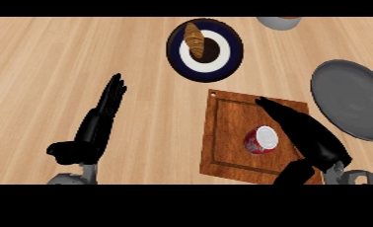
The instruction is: Pick the can from the cutting board and place it in the pan
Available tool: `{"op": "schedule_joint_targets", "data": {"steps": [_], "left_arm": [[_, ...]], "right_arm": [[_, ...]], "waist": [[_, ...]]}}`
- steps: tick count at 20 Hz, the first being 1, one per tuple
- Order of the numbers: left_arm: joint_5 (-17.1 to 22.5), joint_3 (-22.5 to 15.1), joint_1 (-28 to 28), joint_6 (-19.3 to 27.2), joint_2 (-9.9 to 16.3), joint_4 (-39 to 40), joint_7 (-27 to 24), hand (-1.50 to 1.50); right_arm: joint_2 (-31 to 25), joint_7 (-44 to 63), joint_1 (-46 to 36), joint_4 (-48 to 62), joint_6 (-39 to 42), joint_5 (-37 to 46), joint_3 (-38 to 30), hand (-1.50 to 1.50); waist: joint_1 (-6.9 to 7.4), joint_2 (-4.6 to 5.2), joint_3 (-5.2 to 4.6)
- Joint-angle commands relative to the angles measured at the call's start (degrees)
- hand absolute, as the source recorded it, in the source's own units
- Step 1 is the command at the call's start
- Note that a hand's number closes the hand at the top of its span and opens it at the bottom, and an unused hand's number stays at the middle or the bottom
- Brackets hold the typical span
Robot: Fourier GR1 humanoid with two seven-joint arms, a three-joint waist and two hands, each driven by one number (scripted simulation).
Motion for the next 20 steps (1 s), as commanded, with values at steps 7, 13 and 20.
{"op": "schedule_joint_targets", "data": {"steps": [7, 13, 20], "left_arm": [[-2.7, 1.7, 0.4, -2.5, -2.7, 0.6, -0.6, 0.00], [-4.1, 2.7, -2.5, -2.9, -5.1, 5.4, -1.6, 0.00], [-5.9, 2.7, 0.2, -2.9, -5.6, 0.7, 0.6, 0.00]], "right_arm": [[5.9, -4.9, 3.3, 2.6, 0.8, 6.4, -5.1, -1.50], [11.4, -7.7, -3.3, 12.4, 1.0, 9.8, -5.7, -1.50], [16.0, -7.6, -3.5, 19.6, -0.3, 15.8, -4.9, -1.50]], "waist": [[-0.23, -0.02, 0.01], [-0.12, 0.05, 0.00], [-0.06, 0.01, 0.01]]}}
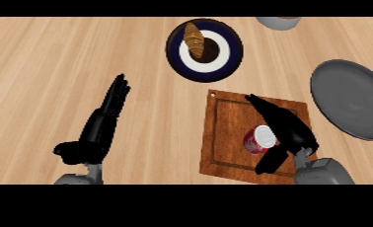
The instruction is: Pick the can from the cutting board and place it in the pan
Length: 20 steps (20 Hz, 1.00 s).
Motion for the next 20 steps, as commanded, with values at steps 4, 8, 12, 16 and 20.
{"op": "schedule_joint_targets", "data": {"steps": [4, 8, 12, 16, 20], "left_arm": [[0.7, 2.3, -0.8, -2.3, 0.1, 4.3, -4.0, 0.00], [-0.3, 1.5, -0.5, -1.4, -1.5, 2.3, -1.9, 0.00], [-0.7, 2.8, -0.1, -2.1, -0.9, 2.2, -2.2, 0.00], [-4.3, -2.4, 4.3, 0.2, -3.9, -0.6, -3.0, 0.00], [-1.2, 3.1, -0.1, -1.8, -0.9, 0.5, -1.0, 0.00]], "right_arm": [[-2.4, -8.3, -1.2, 6.5, 2.5, 4.5, 3.4, 1.50], [-2.0, -12.2, -2.8, 10.4, 0.4, 8.0, 1.9, 1.50], [-0.5, -12.4, -0.8, 7.7, -1.4, 10.8, 2.2, 1.50], [-0.7, -15.1, -4.3, 10.7, -7.1, 13.7, 0.1, 1.50], [-0.9, -14.0, 6.3, -3.4, -12.4, 15.6, 1.7, 1.50]], "waist": [[-0.04, 0.12, 0.04], [-0.05, 0.07, 0.04], [-0.10, 0.05, 0.04], [0.15, 0.03, 0.05], [-0.67, -0.11, 0.03]]}}
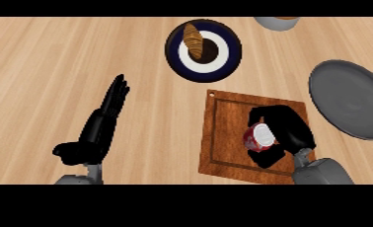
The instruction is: Pick the can from the cutting board and place it in the pan
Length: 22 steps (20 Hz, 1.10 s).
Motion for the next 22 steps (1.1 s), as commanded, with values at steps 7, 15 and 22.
{"op": "schedule_joint_targets", "data": {"steps": [7, 15, 22], "left_arm": [[-1.3, -0.9, 1.0, 1.6, -1.9, -0.4, 1.1, 0.00], [-1.1, 0.1, 1.3, 0.3, -0.6, 0.1, -0.6, 0.00], [-0.9, 0.1, 1.3, 0.3, -1.3, -1.4, 0.5, 0.00]], "right_arm": [[-13.5, -14.4, 26.0, -27.2, -8.1, -0.6, -1.5, 1.50], [-10.4, -17.7, 37.8, -42.6, -17.2, -9.5, -12.4, 1.50], [-9.5, -14.7, 34.1, -39.6, -10.7, -26.3, -27.1, 1.50]], "waist": [[-1.58, 0.03, 0.23], [-1.81, 0.05, 0.26], [-0.30, 0.31, 0.26]]}}
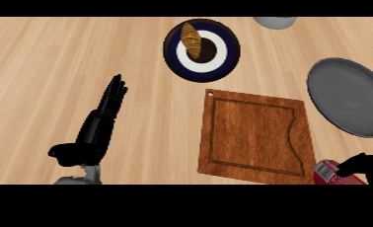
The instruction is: Pick the can from the cutting board and place it in the pan
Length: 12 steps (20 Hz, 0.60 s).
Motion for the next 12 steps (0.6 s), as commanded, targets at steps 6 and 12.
{"op": "schedule_joint_targets", "data": {"steps": [6, 12], "left_arm": [[-1.3, -0.2, -0.9, 0.7, -1.2, 1.6, -0.8, 0.00], [-0.5, -0.2, -2.9, -0.5, -1.5, 1.9, -0.1, 0.00]], "right_arm": [[0.6, -2.6, -11.8, 18.3, 2.3, -15.0, -14.8, 1.50], [-0.5, -11.5, -26.9, 39.9, -7.9, -5.8, -16.8, 1.50]], "waist": [[0.84, 0.20, 0.03], [1.79, 0.49, 0.09]]}}
